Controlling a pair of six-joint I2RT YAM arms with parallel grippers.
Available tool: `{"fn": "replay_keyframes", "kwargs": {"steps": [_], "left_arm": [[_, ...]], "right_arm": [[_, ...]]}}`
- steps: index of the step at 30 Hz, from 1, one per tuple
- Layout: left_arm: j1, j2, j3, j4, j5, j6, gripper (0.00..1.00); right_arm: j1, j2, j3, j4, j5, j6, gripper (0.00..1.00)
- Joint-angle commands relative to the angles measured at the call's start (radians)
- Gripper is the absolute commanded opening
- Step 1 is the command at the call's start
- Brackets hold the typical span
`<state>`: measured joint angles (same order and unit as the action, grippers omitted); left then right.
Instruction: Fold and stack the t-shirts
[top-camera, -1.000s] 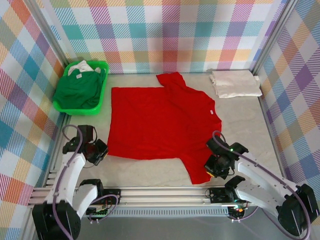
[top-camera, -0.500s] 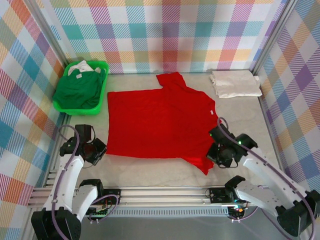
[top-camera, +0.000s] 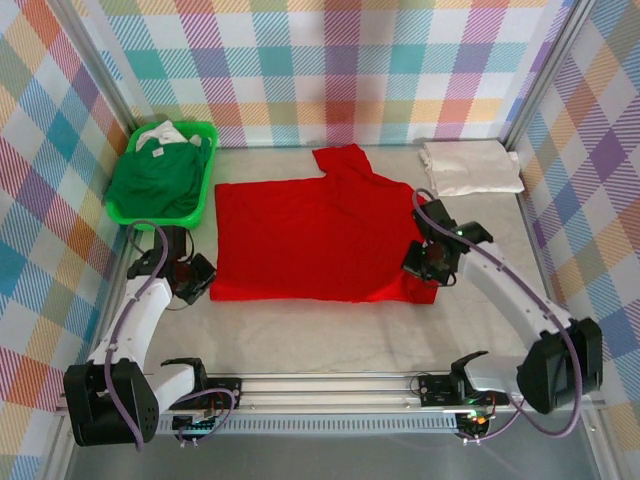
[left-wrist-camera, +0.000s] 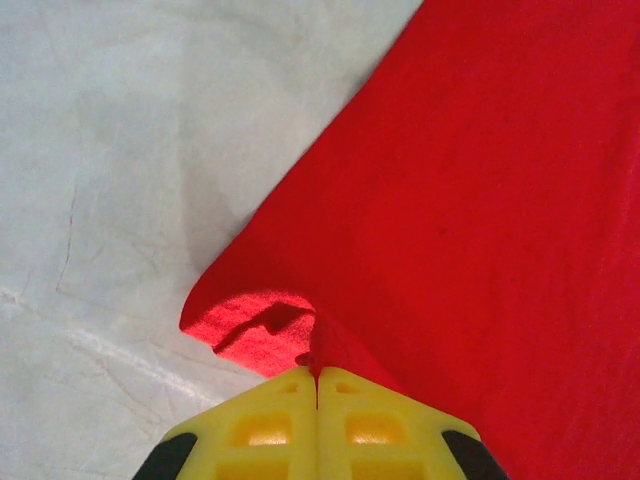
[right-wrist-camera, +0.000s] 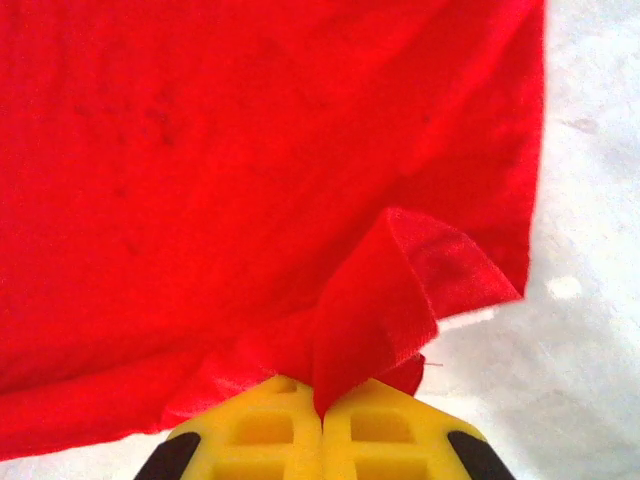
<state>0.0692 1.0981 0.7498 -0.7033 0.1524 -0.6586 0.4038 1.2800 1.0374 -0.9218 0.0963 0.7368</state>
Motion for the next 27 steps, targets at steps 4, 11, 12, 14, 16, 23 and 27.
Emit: {"fn": "replay_keyframes", "kwargs": {"steps": [4,11,12,14,16,23,27], "left_arm": [[0.036,0.045,0.051,-0.001,-0.053,0.055,0.0],[0.041,0.111,0.077,0.034,-0.073,0.072,0.0],[0.041,0.123,0.083,0.037,-0.074,0.073,0.0],[0.041,0.146,0.092,0.045,-0.074,0.079,0.0],[0.04,0.165,0.092,0.058,-0.072,0.082,0.0],[0.04,0.195,0.102,0.062,-0.092,0.1,0.0],[0.041,0.219,0.112,0.073,-0.087,0.102,0.0]], "right_arm": [[-0.026,0.085,0.111,0.033,-0.025,-0.116,0.02],[-0.044,0.189,0.189,0.056,-0.041,-0.162,0.02],[-0.045,0.199,0.2,0.063,-0.039,-0.167,0.02],[-0.048,0.221,0.219,0.069,-0.036,-0.177,0.02],[-0.048,0.248,0.241,0.067,-0.031,-0.189,0.02],[-0.056,0.302,0.289,0.076,-0.021,-0.212,0.02],[-0.059,0.33,0.322,0.081,-0.026,-0.22,0.02]]}}
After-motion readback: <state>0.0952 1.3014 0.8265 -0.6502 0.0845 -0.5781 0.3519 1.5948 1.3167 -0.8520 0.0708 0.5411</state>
